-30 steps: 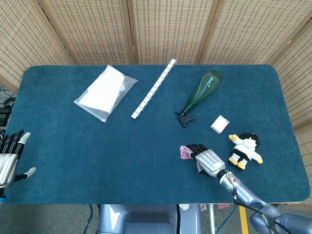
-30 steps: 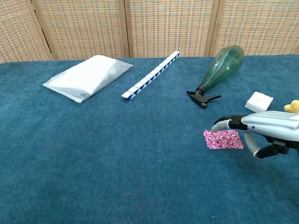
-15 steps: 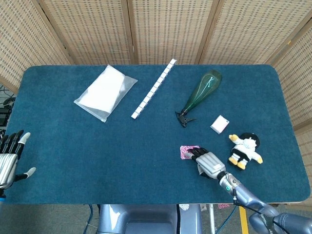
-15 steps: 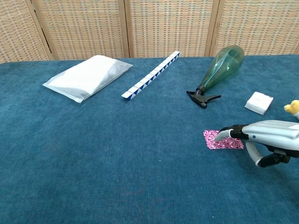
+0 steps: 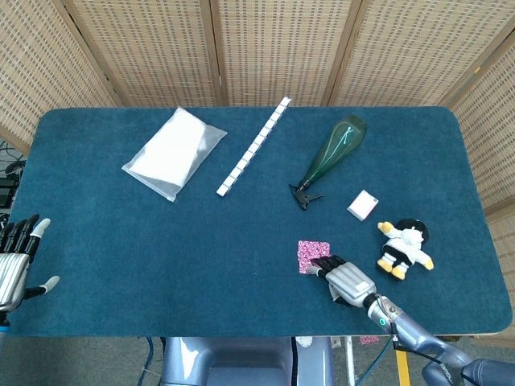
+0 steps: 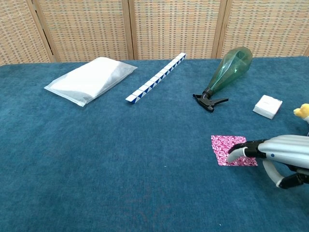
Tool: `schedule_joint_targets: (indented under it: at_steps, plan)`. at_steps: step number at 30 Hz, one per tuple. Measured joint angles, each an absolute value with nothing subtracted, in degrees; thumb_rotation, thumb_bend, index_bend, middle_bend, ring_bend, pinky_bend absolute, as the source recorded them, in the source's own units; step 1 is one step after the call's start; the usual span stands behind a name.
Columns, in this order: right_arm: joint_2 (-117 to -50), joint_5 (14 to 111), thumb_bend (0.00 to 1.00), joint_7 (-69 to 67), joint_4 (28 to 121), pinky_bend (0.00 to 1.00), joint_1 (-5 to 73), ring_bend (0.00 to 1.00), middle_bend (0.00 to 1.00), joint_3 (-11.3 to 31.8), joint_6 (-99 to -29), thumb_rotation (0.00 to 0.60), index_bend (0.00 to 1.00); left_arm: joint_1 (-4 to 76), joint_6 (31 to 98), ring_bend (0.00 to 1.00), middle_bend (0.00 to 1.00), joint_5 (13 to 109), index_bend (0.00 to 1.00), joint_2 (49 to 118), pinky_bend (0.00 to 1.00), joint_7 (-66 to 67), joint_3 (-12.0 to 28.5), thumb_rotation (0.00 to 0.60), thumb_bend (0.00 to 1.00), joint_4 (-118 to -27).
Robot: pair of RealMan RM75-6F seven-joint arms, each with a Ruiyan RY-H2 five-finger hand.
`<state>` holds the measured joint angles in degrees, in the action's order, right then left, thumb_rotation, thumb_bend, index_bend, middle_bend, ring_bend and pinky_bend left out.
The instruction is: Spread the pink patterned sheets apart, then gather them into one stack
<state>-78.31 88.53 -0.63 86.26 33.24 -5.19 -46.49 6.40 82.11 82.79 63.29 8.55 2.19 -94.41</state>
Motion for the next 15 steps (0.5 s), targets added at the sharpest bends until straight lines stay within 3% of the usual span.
schedule_joint_targets:
  at_steps: [10, 15]
  plan:
    - [-74.58, 94.57, 1.0, -0.66, 90.84, 0.12, 32.75, 0.08, 0.12, -10.38, -47.96, 0.6, 0.14, 6.39, 82.19, 0.0, 0.0, 82.74, 0.0, 63.35, 0.0, 8.76, 2.21, 0.6, 0.02, -94.43]
    - [-74.11, 95.81, 1.0, -0.76, 91.35, 0.12, 32.26, 0.08, 0.12, -10.38, -50.65, 0.6, 0.14, 6.37, 82.27, 0.0, 0.0, 82.76, 0.0, 63.38, 0.0, 8.83, 2.22, 0.6, 0.02, -94.43]
